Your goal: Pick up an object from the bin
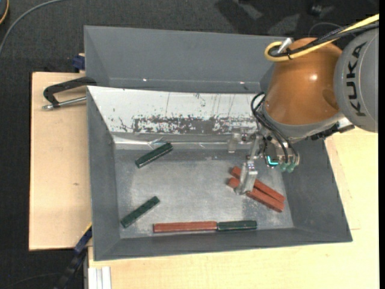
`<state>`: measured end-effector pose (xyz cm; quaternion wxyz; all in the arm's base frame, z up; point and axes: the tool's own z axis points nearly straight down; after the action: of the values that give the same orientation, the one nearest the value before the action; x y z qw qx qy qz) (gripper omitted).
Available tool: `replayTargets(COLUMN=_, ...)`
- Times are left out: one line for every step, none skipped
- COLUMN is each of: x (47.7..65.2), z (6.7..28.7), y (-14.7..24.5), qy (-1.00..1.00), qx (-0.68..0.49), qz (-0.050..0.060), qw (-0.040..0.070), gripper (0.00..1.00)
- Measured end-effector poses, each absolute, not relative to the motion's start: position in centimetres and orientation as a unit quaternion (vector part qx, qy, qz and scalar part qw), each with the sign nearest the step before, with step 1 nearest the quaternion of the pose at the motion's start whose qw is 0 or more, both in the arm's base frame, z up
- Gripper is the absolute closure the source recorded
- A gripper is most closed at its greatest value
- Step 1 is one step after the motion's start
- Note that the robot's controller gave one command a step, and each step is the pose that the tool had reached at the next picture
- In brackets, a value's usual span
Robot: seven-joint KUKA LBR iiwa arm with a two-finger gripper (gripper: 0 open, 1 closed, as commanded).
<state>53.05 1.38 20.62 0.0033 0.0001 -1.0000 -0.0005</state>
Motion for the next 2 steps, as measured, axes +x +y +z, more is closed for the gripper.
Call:
replayTargets(x=53.6, z=9.6, y=-4.0, qy=-1.000, qx=-0.027, qz=0.000, qw=0.003, gripper=0.00)
replayTargets(x=57.1, z=7.2, y=-8.9, qy=-0.998, qx=-0.059, qz=0.001, qw=-0.003, gripper=0.00)
